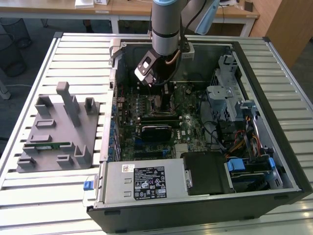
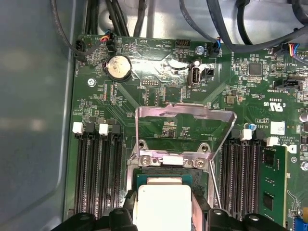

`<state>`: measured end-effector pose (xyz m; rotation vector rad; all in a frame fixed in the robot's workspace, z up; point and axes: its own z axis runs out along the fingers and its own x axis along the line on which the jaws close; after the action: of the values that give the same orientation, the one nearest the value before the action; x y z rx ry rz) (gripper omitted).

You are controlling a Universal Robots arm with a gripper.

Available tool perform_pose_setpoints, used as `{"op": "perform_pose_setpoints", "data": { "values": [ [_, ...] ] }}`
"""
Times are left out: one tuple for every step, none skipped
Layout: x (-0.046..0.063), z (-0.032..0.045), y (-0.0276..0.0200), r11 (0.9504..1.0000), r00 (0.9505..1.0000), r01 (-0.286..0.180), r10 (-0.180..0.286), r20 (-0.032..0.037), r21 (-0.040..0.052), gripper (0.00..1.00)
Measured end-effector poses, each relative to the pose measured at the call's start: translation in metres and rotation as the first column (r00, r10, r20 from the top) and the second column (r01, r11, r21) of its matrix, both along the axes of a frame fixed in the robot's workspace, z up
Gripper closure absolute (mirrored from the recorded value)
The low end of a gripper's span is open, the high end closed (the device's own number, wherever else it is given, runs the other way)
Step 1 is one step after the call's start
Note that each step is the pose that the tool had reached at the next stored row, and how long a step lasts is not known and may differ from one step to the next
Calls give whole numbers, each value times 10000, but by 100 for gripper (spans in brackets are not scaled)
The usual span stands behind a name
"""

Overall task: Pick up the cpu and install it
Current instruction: 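Place the cpu into insertion slot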

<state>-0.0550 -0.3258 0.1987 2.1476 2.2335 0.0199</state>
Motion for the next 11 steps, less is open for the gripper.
{"op": "perform_pose_setpoints", "data": {
  "values": [
    [0,0,-2,10000,10000,0,0,-1,-5,47],
    [0,-2,-6,10000,10000,0,0,2,-8,47],
    [0,-4,-8,10000,10000,0,0,4,-10,47],
    [0,-6,-11,10000,10000,-1,1,6,-11,47],
    [0,-7,-11,10000,10000,0,0,11,-14,47],
    [0,-6,-12,10000,10000,0,0,9,-17,47],
    [0,-7,-13,10000,10000,0,0,9,-18,47],
    [0,-8,-21,10000,10000,-1,1,9,-19,47],
    [0,-10,-25,10000,10000,-1,1,10,-17,47],
    [0,-15,-27,10000,10000,0,0,11,-17,47],
    [0,-20,-28,10000,10000,1,-1,10,-17,47]
  ]
}}
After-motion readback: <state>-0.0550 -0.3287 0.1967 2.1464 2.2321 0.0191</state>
